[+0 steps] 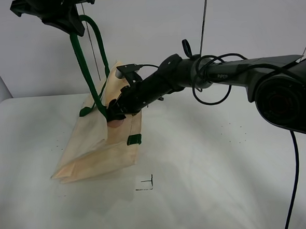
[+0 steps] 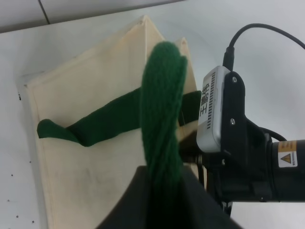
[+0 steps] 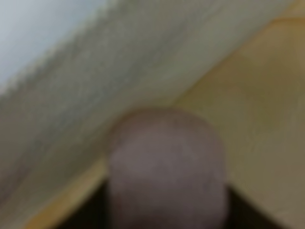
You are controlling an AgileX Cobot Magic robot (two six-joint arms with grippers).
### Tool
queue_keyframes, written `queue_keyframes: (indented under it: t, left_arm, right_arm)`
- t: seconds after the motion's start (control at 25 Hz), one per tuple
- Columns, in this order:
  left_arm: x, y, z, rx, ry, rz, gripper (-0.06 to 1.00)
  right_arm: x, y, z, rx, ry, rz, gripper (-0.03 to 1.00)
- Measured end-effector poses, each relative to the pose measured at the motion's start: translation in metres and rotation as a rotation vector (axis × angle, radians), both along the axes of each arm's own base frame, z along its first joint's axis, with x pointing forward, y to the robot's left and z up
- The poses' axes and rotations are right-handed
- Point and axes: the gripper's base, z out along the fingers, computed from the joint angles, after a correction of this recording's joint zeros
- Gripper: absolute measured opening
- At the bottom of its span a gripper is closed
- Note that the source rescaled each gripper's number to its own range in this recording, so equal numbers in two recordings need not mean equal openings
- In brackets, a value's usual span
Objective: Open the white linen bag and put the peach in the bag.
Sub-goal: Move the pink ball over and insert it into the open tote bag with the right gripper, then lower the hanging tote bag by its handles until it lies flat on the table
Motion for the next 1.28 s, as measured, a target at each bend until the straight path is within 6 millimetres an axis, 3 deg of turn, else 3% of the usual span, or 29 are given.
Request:
queue_keyframes:
  t: [0.08, 0.2, 0.6, 0.76, 1.0, 1.28]
  left_arm:
    - [0.000, 0.000, 0.000, 0.001, 0.000, -0.002, 0.00]
    - [0.000, 0.000, 0.000, 0.002, -0.001, -0.002, 0.00]
    - [0.000, 0.000, 0.000, 0.002, -0.001, -0.003, 0.00]
    - [0.000, 0.000, 0.000, 0.001, -0.001, -0.004, 0.00]
    - [0.000, 0.000, 0.000, 0.001, 0.000, -0.004, 0.00]
    - [0.000, 0.000, 0.000, 0.001, 0.000, -0.004, 0.00]
  right_arm:
    - [0.000, 0.000, 0.000, -0.001, 0.006, -0.006, 0.89]
    - [0.000, -0.002, 0.000, -0.018, 0.029, -0.027, 0.98]
    - [-0.013, -0.029, 0.041, -0.294, 0.091, -0.100, 1.00]
    - [-0.017, -0.046, 0.042, -0.441, 0.185, -0.194, 1.00]
    - [-0.007, -0.086, 0.037, -0.552, 0.304, -0.328, 1.00]
    - [0.024, -0.174, 0.035, -0.619, 0.361, -0.537, 1.00]
